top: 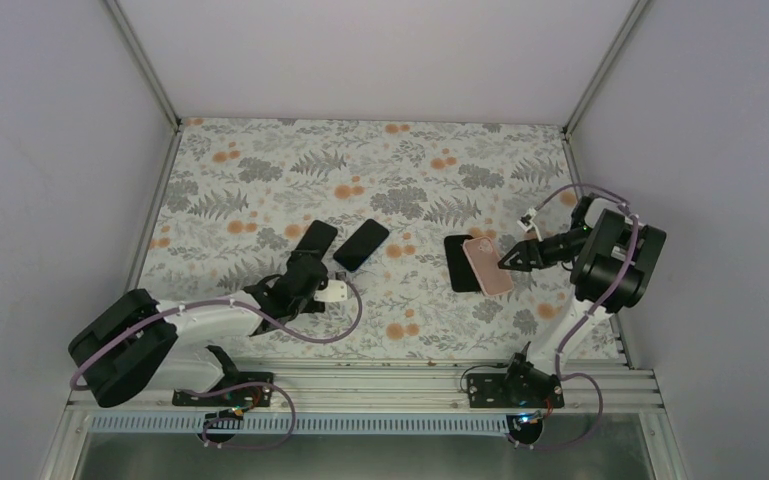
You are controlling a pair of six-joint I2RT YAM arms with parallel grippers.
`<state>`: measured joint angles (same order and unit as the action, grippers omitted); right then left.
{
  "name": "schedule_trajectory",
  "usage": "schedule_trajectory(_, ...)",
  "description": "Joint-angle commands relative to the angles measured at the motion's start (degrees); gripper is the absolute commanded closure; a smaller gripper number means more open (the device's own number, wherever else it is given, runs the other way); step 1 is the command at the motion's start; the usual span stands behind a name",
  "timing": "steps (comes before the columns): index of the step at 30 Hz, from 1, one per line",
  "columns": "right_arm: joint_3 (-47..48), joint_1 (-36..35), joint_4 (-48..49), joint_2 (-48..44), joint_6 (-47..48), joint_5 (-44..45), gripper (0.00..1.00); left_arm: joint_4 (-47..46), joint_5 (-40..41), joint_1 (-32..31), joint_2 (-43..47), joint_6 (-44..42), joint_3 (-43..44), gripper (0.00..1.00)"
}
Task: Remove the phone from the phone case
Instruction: Place the phone at the center of the board, then reset both arms
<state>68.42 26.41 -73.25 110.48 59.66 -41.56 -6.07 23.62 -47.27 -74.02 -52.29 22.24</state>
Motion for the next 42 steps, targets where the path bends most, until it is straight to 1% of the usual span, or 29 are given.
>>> schedule_trajectory(1,3.3,0.6,1.2,-5.8,-0.3,2.4,0.11,20.8,-12.4,-1.2,1.1,3.7,2.0,0.0)
schedule_trajectory(2,3.9,0.5,1.1,-6.8,-0.3,3.1,0.04,23.2,-14.0,-1.3,0.9,4.4,3.4,0.0)
schedule_trajectory(3,4.6,0.6,0.9,-7.6,-0.4,3.5,0.01,25.3,-15.6,-1.3,0.6,5.4,4.8,0.0)
schedule_trajectory(5,6.0,0.3,0.2,-9.4,0.1,4.3,0.0,28.9,-19.0,-1.3,0.4,6.7,7.7,0.0)
schedule_trajectory(7,6.6,-0.1,2.2,-12.7,-0.8,5.3,0.0,31.8,-22.6,-1.4,0.7,8.0,11.0,0.0)
schedule_trajectory(11,7.3,-2.4,7.0,-20.2,-5.2,6.2,0.0,33.0,-24.0,-0.4,2.3,8.9,16.4,0.0)
schedule_trajectory(14,9.8,-2.6,8.8,-23.7,-9.5,-0.8,0.0,36.1,-27.7,3.4,1.7,9.1,24.2,0.0)
schedule_trajectory(16,10.3,-2.6,11.0,-26.1,-12.9,-7.1,0.0,39.6,-32.9,8.8,0.4,9.3,32.5,0.0)
schedule_trajectory(18,8.4,-2.7,18.4,-29.7,-20.7,-10.8,0.0,43.3,-37.3,12.2,-1.4,9.8,40.2,0.0)
schedule_trajectory(19,5.6,-2.6,23.1,-31.6,-24.9,-11.6,0.0,45.5,-39.7,14.5,-2.5,9.8,43.4,0.0)
schedule_trajectory(21,0.9,-2.7,33.2,-36.3,-32.7,-10.0,0.0,49.7,-42.8,17.4,-4.6,10.1,48.9,0.0)
schedule_trajectory(23,-2.3,-2.8,40.0,-39.1,-37.8,-6.1,0.0,51.5,-45.3,20.2,-5.9,10.9,52.5,0.0)
schedule_trajectory(25,-3.7,-2.9,41.8,-40.7,-38.0,-4.4,0.0,54.1,-51.2,23.2,-6.6,10.0,54.7,0.0)
schedule_trajectory(27,-6.1,-2.9,44.2,-42.0,-39.0,-3.4,0.0,54.9,-55.3,26.0,-6.7,10.2,55.1,0.0)
schedule_trajectory(30,-7.9,-2.9,45.6,-42.8,-38.4,-1.6,0.0,56.7,-59.0,28.4,-6.7,10.4,55.8,0.0)
schedule_trajectory(33,-9.5,-2.9,48.4,-43.5,-39.6,0.2,0.0,57.6,-59.4,29.4,-6.3,11.3,56.7,0.0)
schedule_trajectory(37,-10.1,-2.9,49.5,-44.1,-39.5,0.9,0.0,56.9,-58.2,30.6,-5.8,12.4,56.6,0.0)
schedule_trajectory(42,-11.1,-2.9,50.5,-44.2,-39.3,3.4,0.0,56.8,-58.9,31.0,-6.2,13.2,57.0,0.0)
